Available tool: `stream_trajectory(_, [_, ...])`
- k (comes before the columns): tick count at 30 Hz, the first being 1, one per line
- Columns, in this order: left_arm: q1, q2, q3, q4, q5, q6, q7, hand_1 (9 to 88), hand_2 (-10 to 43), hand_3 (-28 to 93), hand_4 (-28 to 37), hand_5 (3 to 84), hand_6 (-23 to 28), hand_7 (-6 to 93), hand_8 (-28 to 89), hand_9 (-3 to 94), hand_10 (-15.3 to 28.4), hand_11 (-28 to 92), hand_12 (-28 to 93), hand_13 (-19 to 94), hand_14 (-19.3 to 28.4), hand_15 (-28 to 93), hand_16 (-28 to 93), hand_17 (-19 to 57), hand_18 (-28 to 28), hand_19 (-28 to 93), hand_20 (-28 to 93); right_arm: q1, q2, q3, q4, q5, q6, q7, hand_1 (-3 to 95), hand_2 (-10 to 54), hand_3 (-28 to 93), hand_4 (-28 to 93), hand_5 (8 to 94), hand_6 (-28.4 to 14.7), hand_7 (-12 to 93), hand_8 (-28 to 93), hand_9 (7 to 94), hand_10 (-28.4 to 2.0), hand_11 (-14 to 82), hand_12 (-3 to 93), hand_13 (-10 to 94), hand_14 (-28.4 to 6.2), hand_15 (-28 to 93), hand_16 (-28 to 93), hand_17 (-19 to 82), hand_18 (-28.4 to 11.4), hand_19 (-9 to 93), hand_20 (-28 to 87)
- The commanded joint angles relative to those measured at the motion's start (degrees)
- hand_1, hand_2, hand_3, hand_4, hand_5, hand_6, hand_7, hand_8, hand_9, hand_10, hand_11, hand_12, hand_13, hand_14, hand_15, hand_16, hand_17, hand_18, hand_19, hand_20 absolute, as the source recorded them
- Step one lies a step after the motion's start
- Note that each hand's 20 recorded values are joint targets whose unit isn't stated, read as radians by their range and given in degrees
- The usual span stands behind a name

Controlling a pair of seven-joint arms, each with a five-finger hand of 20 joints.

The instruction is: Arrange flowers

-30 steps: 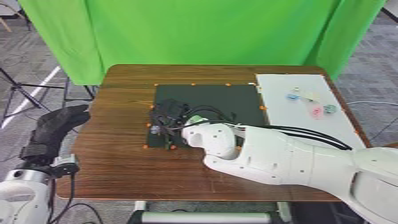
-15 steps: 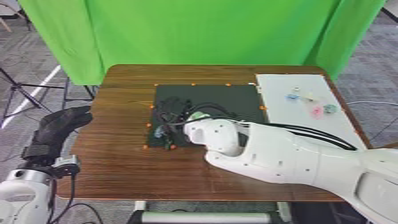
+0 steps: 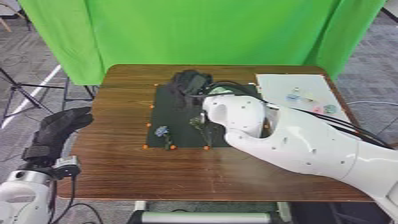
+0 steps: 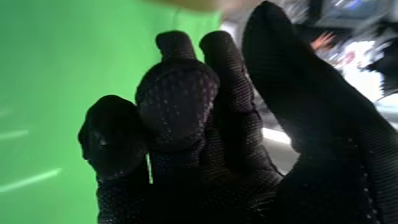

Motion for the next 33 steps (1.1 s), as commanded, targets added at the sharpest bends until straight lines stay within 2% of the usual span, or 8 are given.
stream_trajectory(1, [1.18, -1.18, -0.66, -0.37, -0.07, -0.32, -0.11, 28.4, 9.5, 62, -25.3, 46.8, 5.0, 18.5, -8, 47.8, 16.1, 22, 9, 38, 19.4, 20, -5, 7.8, 11.0, 9, 12, -3.85, 15.98, 13.78, 1.51, 2.81, -0.29, 4.68, 37.7, -9.5, 67, -15, 52.4, 0.0, 17, -6, 52.6, -13.6, 7.2, 20.2, 82, -2.5, 59, 33, 54, -12.8, 91, 49])
stream_trajectory(4, [1.27, -1.52, -0.76, -0.42, 0.11, -0.52, -0.12, 28.4, 9.4, 62, -25.3, 46.8, 5.0, 18.5, -8, 47.8, 16.1, 22, 9, 38, 19.5, 20, -5, 7.9, 11.1, 9, 12, -7.46, 19.99, 17.31, 2.02, 4.11, 2.99, 6.73, 36.0, -9.5, 66, -15, 51.2, -0.3, 16, -5, 51.7, -14.1, 7.2, 20.3, 81, -2.8, 59, 32, 54, -13.2, 91, 49])
stream_trajectory(6, [1.48, -1.55, -0.91, -0.53, 0.12, -0.46, -0.08, 28.5, 9.4, 62, -25.2, 46.8, 5.0, 18.5, -8, 47.8, 16.1, 22, 9, 38, 19.5, 20, -5, 7.9, 11.1, 9, 12, -10.29, 22.1, 20.19, 2.0, 4.22, 1.67, 7.19, 34.9, -9.5, 67, -15, 50.8, -0.3, 16, -5, 52.0, -14.3, 7.5, 20.5, 82, -2.8, 59, 32, 54, -13.4, 91, 49])
stream_trajectory(14, [1.7, -1.91, -0.96, -0.78, 0.06, -0.54, -0.22, 28.6, 9.2, 62, -25.1, 46.8, 4.9, 18.6, -8, 47.8, 16.1, 22, 9, 38, 19.5, 20, -5, 7.9, 11.1, 9, 12, -20.96, 27.76, 28.2, 1.31, 5.01, 1.91, 8.82, 34.0, -9.5, 66, -16, 51.5, -0.3, 15, -5, 53.2, -14.6, 7.7, 21.0, 82, -3.0, 59, 31, 54, -14.0, 92, 48])
stream_trajectory(22, [1.62, -2.14, -0.76, -0.91, 0.28, -1.06, -0.56, 28.7, 9.2, 62, -25.1, 46.8, 5.0, 18.5, -8, 47.9, 16.1, 22, 10, 38, 19.4, 20, -5, 7.9, 11.1, 9, 12, -26.88, 28.93, 32.63, 2.61, 5.13, 0.83, 9.66, 34.3, -9.5, 65, -15, 52.5, -0.3, 16, -5, 53.1, -14.9, 7.5, 21.0, 82, -3.1, 59, 31, 54, -14.1, 93, 48])
stream_trajectory(25, [1.2, -1.88, -0.64, -0.62, 0.44, -1.55, -0.81, 28.7, 9.3, 61, -25.2, 46.8, 5.0, 18.5, -8, 47.9, 16.1, 22, 9, 38, 19.4, 20, -6, 7.9, 11.1, 9, 12, -27.92, 29.27, 32.89, 3.15, 4.91, 0.26, 9.89, 34.3, -9.5, 65, -15, 52.7, -0.4, 16, -5, 53.0, -14.9, 7.5, 21.0, 82, -3.1, 59, 31, 53, -14.2, 93, 47])
stream_trajectory(29, [1.17, -1.91, -0.69, -0.7, 0.64, -1.67, -1.08, 28.7, 9.3, 61, -25.1, 46.9, 5.0, 18.4, -8, 47.7, 16.1, 22, 9, 38, 19.5, 20, -6, 7.9, 11.1, 9, 12, -30.19, 29.63, 34.33, 3.35, 4.94, -0.5, 10.43, 34.4, -9.5, 65, -15, 52.9, -0.3, 16, -5, 53.0, -14.8, 7.5, 20.9, 82, -3.1, 59, 31, 53, -14.4, 93, 47])
stream_trajectory(33, [1.32, -2.08, -0.91, -0.7, 0.71, -2.6, -1.57, 28.6, 9.4, 61, -25.1, 46.8, 5.0, 18.5, -8, 47.7, 16.2, 22, 9, 38, 19.5, 20, -5, 8.3, 11.4, 10, 12, -32.4, 29.96, 35.75, 3.48, 5.09, -1.03, 10.77, 34.5, -9.5, 65, -14, 53.1, -0.4, 16, -5, 53.2, -14.8, 7.6, 20.9, 82, -3.0, 59, 31, 53, -14.3, 93, 47])
